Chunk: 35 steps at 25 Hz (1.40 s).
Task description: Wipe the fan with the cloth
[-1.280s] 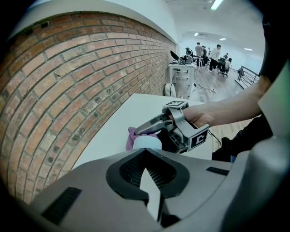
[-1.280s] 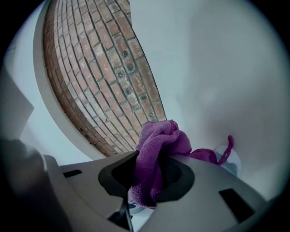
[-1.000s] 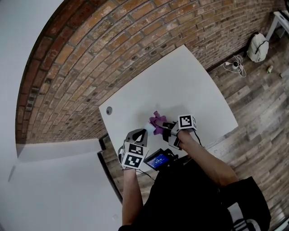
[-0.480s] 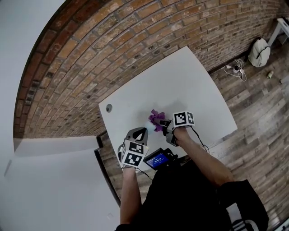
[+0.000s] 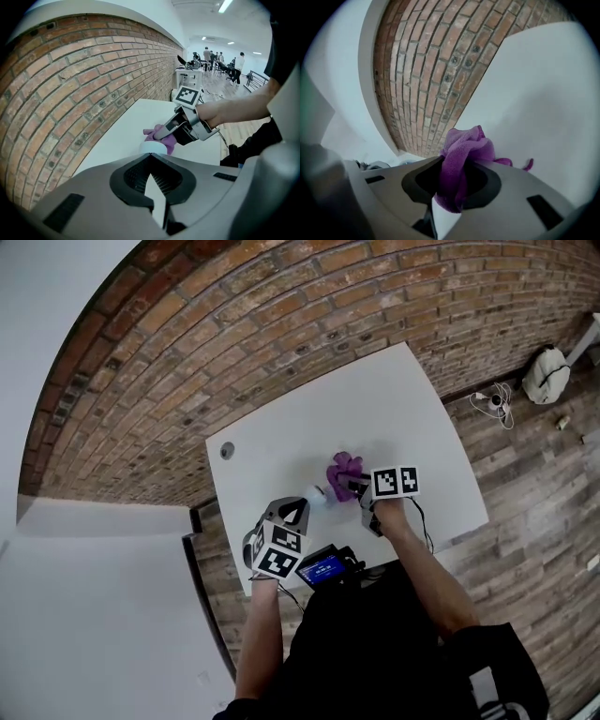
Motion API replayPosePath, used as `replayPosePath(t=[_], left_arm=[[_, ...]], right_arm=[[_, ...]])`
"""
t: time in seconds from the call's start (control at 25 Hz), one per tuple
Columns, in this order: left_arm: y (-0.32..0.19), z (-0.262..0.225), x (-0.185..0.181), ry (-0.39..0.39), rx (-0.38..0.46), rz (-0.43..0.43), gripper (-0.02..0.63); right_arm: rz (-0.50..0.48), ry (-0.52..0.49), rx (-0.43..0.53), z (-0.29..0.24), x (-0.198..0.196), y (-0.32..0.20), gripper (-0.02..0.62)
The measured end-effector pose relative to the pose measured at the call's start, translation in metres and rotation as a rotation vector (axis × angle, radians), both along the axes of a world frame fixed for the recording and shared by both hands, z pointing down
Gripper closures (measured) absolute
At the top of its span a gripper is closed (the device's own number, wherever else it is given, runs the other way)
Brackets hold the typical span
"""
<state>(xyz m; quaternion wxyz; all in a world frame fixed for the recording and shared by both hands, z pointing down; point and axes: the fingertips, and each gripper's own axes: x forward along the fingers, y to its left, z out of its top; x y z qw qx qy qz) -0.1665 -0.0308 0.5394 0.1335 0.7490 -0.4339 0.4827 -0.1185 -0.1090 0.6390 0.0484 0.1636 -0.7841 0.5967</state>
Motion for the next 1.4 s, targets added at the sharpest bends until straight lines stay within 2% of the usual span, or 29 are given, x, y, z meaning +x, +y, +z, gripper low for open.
replayPosePath(t=[0.08,0.12,0.28,0.36,0.44,0.48,0.56,0.64,0.76,0.96,1.16,1.2,1.28,1.4], left_arm=[[0.001,0.000,0.000,0.003,0.000,-0.003,0.606],[0.001,0.000,0.000,0.005,0.000,-0.003,0.604],[0.001,0.000,0.001,0.010,0.001,-0.003,0.604],[0.000,-0.001,0.001,0.013,0.001,-0.002,0.604],[0.000,-0.001,0.000,0.014,0.001,-0.003,0.604],[0.000,-0.001,0.000,0.013,0.002,-0.004,0.606],[0.001,-0.001,0.000,0.014,0.005,-0.007,0.605],[0.001,-0.001,0.000,0.017,0.009,-0.009,0.604],[0.001,-0.001,0.001,0.022,0.011,-0.012,0.604],[0.000,-0.002,0.002,0.029,0.021,-0.012,0.604],[0.000,-0.002,0.001,0.038,0.028,-0.007,0.604],[0.000,-0.002,0.001,0.038,0.036,-0.003,0.604],[0.002,-0.002,-0.003,0.031,0.052,0.000,0.604],[0.012,-0.007,-0.004,0.025,0.043,0.019,0.604]], right_arm=[[-0.043,-0.085,-0.068,-0.008,-0.019,0.008,0.502],[-0.076,-0.086,-0.093,-0.004,-0.028,0.016,0.502],[-0.164,0.045,-0.115,0.037,-0.041,0.040,0.502],[-0.215,0.153,-0.036,0.045,-0.037,0.035,0.502],[-0.236,0.278,0.111,0.040,-0.034,0.013,0.502],[-0.222,0.299,0.169,0.032,-0.035,-0.002,0.502],[-0.198,0.245,0.205,0.014,-0.045,-0.022,0.502],[-0.243,0.194,0.187,0.009,-0.061,-0.021,0.502],[-0.350,0.227,0.149,0.034,-0.070,0.006,0.502],[-0.327,0.230,0.111,0.043,-0.041,0.037,0.502],[-0.511,0.287,0.048,0.055,-0.003,0.099,0.502],[-0.508,0.288,0.040,0.055,0.004,0.099,0.502],[-0.452,0.297,0.087,0.044,0.012,0.078,0.502],[-0.329,0.257,0.253,-0.004,0.002,0.023,0.502]])
